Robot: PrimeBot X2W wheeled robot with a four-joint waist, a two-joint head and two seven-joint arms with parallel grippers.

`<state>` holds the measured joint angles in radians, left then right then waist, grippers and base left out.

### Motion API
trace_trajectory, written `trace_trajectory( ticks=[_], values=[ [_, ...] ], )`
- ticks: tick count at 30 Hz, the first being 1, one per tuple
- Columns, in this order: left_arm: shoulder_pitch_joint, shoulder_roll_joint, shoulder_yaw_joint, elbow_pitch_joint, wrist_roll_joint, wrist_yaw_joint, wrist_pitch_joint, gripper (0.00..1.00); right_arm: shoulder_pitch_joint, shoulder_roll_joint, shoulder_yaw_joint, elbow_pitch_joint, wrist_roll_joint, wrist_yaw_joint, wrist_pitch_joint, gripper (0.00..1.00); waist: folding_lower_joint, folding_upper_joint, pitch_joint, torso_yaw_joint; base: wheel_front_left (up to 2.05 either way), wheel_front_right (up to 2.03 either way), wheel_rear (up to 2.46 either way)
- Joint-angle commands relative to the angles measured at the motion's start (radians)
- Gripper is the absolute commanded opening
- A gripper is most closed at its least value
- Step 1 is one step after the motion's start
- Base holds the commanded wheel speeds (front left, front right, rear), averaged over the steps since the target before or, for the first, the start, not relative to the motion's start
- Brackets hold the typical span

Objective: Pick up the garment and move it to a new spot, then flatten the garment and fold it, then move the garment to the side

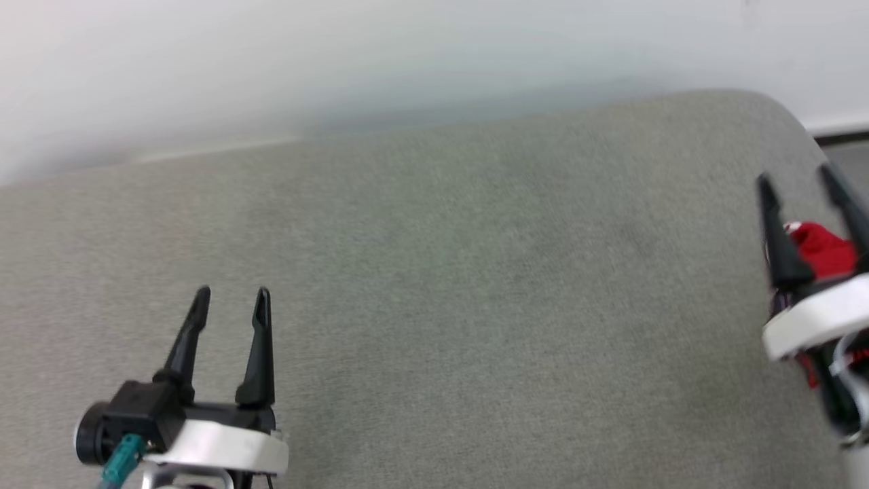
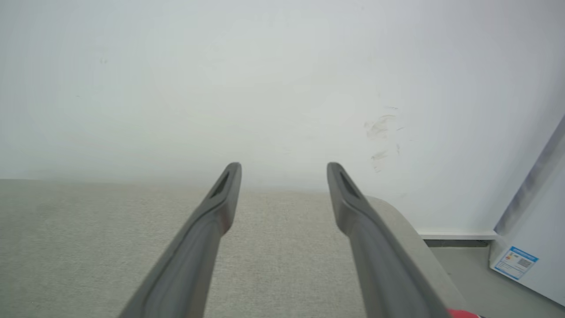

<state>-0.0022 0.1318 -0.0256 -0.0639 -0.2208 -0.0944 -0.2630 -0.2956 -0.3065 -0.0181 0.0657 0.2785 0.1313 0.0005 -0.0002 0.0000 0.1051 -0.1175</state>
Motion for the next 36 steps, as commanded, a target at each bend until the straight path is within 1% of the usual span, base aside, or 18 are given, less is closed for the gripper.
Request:
trace_trajectory(
  ticks=[1,4,9,13,16,25,36],
  values=[
    [0.023,-0.010,0.006,0.007,0.008,-0.003,-0.002,1.00,0.037,0.023,-0.001,-0.014,0.014,-0.001,-0.014,1.00,0.0002,0.0000,-0.036,0.029,0.00,0.00,0.00],
    [0.045,-0.024,0.015,0.019,0.015,-0.010,-0.002,1.00,0.111,0.070,0.002,-0.023,0.025,-0.001,-0.049,1.00,0.0002,0.0000,-0.056,0.044,0.00,0.00,0.00],
    [0.076,-0.038,0.024,0.025,0.026,-0.021,-0.002,1.00,0.201,0.128,0.011,-0.020,0.002,-0.001,-0.115,1.00,0.0002,0.0000,-0.074,0.060,0.00,0.00,0.00],
    [0.094,-0.043,0.019,0.045,0.051,-0.028,-0.002,1.00,0.234,0.171,0.028,0.014,-0.016,-0.001,-0.167,1.00,0.0002,0.0000,-0.074,0.066,0.00,0.00,0.00],
    [0.099,-0.053,0.034,0.059,0.057,-0.029,-0.002,1.00,0.249,0.195,0.033,0.039,-0.023,-0.001,-0.194,1.00,0.0002,0.0000,-0.075,0.072,0.00,0.00,0.00],
    [0.082,-0.071,0.067,0.082,0.063,-0.031,-0.002,1.00,0.248,0.222,0.045,0.071,-0.037,-0.001,-0.213,1.00,0.0002,0.0000,-0.073,0.084,0.00,0.00,0.00],
    [0.090,-0.080,0.091,0.071,0.068,-0.032,-0.002,1.00,0.246,0.231,0.057,0.088,-0.043,-0.001,-0.216,1.00,0.0002,0.0000,-0.087,0.080,0.00,0.00,0.00]
  ],
)
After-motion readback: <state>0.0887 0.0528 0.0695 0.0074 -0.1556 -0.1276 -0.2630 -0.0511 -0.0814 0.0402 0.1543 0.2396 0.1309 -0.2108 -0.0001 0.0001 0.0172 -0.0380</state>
